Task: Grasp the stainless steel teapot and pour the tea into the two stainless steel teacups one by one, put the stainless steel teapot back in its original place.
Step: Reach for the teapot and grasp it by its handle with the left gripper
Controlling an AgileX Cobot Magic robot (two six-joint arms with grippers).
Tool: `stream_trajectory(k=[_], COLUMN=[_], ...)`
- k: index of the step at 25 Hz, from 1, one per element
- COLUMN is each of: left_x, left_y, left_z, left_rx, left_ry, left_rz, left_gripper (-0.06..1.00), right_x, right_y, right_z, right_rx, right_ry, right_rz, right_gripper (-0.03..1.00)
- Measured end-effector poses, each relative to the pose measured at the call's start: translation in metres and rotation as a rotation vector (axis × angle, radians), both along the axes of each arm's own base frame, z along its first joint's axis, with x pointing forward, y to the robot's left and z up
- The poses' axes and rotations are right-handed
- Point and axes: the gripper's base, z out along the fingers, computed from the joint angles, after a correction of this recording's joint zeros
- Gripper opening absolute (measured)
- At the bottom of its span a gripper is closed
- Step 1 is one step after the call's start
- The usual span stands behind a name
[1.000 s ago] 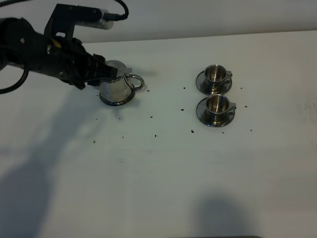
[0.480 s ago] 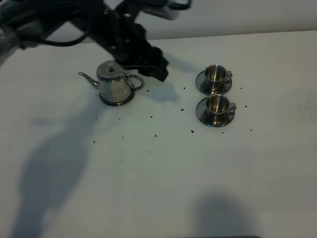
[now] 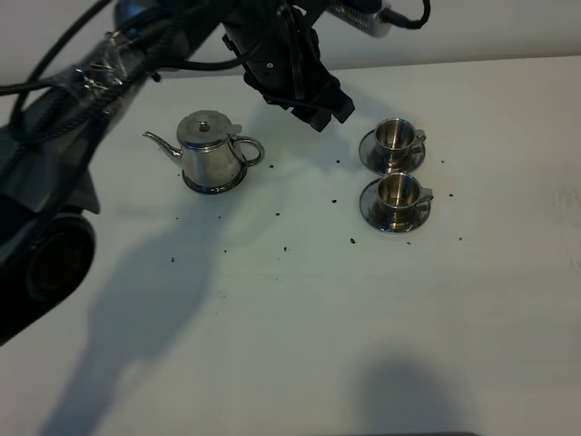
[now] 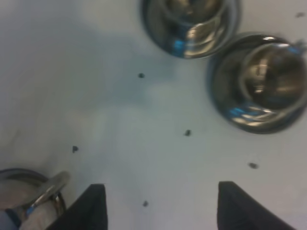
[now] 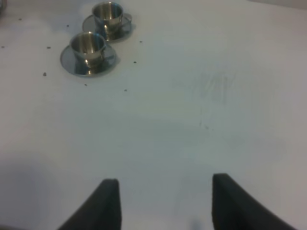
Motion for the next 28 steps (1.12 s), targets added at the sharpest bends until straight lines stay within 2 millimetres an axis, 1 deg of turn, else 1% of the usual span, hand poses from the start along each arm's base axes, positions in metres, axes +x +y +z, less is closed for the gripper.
stream_trajectory(k=[5, 8, 12, 16, 22, 28], left_x=[0.021, 0.034, 0.046, 0.051, 0.054, 0.051], left_y=[0.014, 0.022, 0.025, 0.026, 0.027, 0.028], left_z=[-0.04, -0.055, -0.068, -0.075, -0.1, -0.101], left_rx=[0.056, 0.04, 0.01, -0.007, 0.012, 0.027], left_ry=[0.035, 0.011, -0.032, -0.045, 0.0, 0.032], left_rz=[0.055, 0.083, 0.1, 0.109, 0.113, 0.103], left_gripper=[0.53, 0.53, 0.53, 0.53, 0.53, 0.53], right_x=[0.0, 0.0, 0.0, 0.0, 0.0, 0.0], right_y=[0.0, 0.0, 0.0, 0.0, 0.0, 0.0], right_z=[0.0, 0.0, 0.0, 0.0, 0.0, 0.0], right_rx=[0.0, 0.0, 0.001, 0.001, 0.001, 0.0], right_ry=[0.0, 0.0, 0.0, 0.0, 0.001, 0.002], right_rz=[0.0, 0.0, 0.0, 0.0, 0.0, -0.001], right_gripper=[0.42, 0.42, 0.42, 0.42, 0.42, 0.42])
